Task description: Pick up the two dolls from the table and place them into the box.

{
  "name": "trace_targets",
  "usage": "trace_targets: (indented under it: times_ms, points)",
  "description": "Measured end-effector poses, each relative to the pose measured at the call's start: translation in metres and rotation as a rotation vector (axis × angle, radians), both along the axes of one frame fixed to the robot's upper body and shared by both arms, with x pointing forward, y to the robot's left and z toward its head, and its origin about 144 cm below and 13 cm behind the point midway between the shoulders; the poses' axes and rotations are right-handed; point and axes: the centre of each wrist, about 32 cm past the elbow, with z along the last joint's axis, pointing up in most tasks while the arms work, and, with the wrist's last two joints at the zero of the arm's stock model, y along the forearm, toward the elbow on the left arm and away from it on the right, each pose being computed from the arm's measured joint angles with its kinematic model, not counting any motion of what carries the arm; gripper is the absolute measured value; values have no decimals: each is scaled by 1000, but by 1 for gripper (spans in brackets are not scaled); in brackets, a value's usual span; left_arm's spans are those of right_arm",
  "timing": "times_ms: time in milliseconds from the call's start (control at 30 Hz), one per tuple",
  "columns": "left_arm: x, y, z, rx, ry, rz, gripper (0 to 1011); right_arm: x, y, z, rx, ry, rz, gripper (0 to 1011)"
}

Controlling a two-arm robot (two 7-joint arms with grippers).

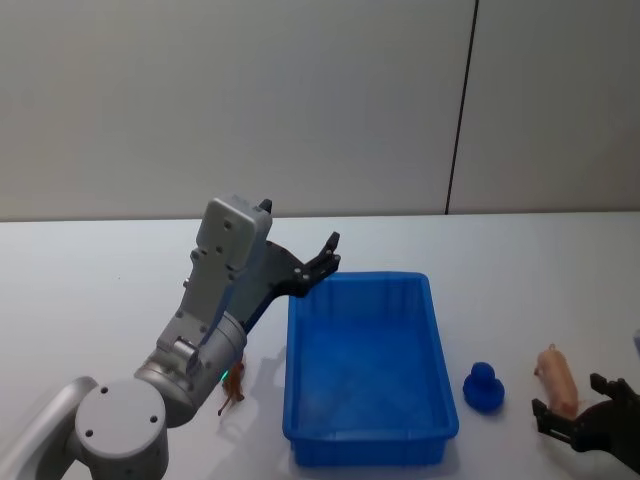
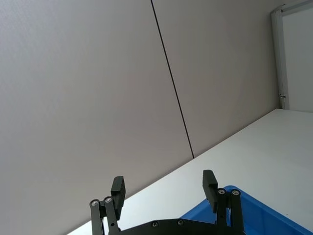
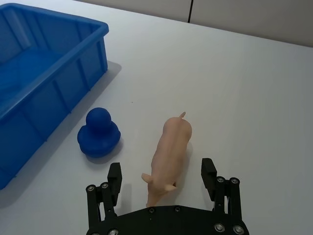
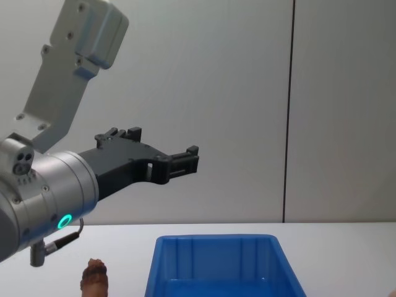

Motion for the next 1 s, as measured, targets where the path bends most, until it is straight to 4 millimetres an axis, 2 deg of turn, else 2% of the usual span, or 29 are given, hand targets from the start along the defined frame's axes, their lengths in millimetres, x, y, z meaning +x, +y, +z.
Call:
trace_targets:
  times_ms: [100,267,367,533,600,700,733,867,1000]
  points:
    - [0,0,0,0,0,0,1003,4,1,-1,-1,8,-2,1000]
    - [0,0,0,0,0,0,1003,10,3,-1,-2,16,-5,903]
    - [0,0,0,0,0,0,1003,14,4,-2,-3,23,-6,797]
    - [0,0,0,0,0,0,1003,19,5,-1,-4,36,-6,687]
    - [0,0,0,0,0,0,1003,21,5,-1,-5,46,-5,589]
    - [0,0,0,0,0,0,1003,22,5,-1,-4,51,-4,507]
    - [0,0,0,0,0,0,1003,23,6,-1,-4,54,-4,445]
    - [0,0,0,0,0,0,1003,25,6,1,-2,56,-3,379]
    - [0,0,0,0,0,0,1003,26,7,3,-1,48,-2,371]
